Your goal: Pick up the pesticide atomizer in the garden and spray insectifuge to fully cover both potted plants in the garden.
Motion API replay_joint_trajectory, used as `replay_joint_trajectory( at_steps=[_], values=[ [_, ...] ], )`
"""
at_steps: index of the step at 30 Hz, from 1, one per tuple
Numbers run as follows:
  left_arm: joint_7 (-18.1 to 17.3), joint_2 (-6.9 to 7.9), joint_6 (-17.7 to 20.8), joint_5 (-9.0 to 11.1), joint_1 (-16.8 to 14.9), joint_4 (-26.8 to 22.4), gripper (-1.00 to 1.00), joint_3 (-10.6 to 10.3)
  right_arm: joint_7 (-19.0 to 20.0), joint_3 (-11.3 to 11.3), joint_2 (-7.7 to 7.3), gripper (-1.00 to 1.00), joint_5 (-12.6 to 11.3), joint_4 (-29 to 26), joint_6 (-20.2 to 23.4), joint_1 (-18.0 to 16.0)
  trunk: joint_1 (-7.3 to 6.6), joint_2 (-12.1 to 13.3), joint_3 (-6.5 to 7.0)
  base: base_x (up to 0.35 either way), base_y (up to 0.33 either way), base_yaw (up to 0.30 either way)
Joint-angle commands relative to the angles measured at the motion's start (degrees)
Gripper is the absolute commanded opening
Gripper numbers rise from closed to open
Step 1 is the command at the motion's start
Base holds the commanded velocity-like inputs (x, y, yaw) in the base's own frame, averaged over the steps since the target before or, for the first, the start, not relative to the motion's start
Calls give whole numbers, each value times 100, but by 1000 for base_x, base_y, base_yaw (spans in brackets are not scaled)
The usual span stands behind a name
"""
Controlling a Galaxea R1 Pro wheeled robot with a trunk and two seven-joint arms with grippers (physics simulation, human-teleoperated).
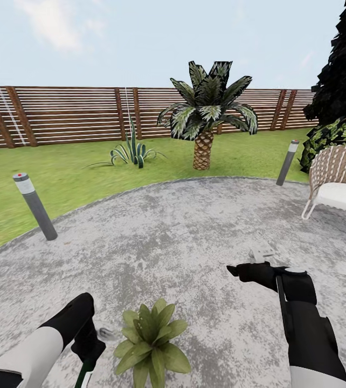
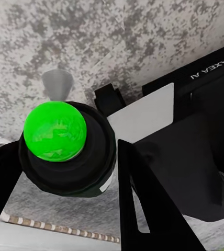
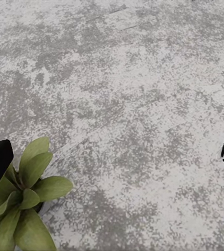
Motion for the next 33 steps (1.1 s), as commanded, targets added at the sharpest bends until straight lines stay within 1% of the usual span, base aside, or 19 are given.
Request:
replay_joint_trajectory(
  at_steps=[1,4,7,9,13,18,26,33],
  values=[
    [-57,6,29,-45,-1,-12,-100,-17,59,-11,6,100,57,-7,12,-6,0,-3,-6,0,0,0],
    [-58,22,27,-48,-1,-12,-100,-17,59,-6,6,100,57,-7,12,-6,0,-3,-6,0,0,0],
    [-58,135,27,-45,-7,-12,-100,-12,59,-6,6,100,58,-3,12,-6,0,-3,-6,0,0,0],
    [-55,169,23,-50,-9,-12,-100,-15,59,-4,6,100,58,0,12,-6,0,-3,-6,0,0,0],
    [-57,172,21,-52,-13,-17,-100,-14,59,-3,6,100,58,2,12,-6,0,-3,-6,0,24,0],
    [-58,151,22,-52,-18,-20,-100,-11,59,-3,6,100,58,2,12,-6,0,-3,-6,0,156,0],
    [-58,127,24,-52,-23,-20,-100,-19,59,2,6,100,58,2,12,-4,0,-3,-6,4,32,-2],
    [-58,109,28,-52,-30,-20,-100,-45,59,6,7,100,58,2,16,-5,0,-3,-6,17,27,-111]
  ],
)
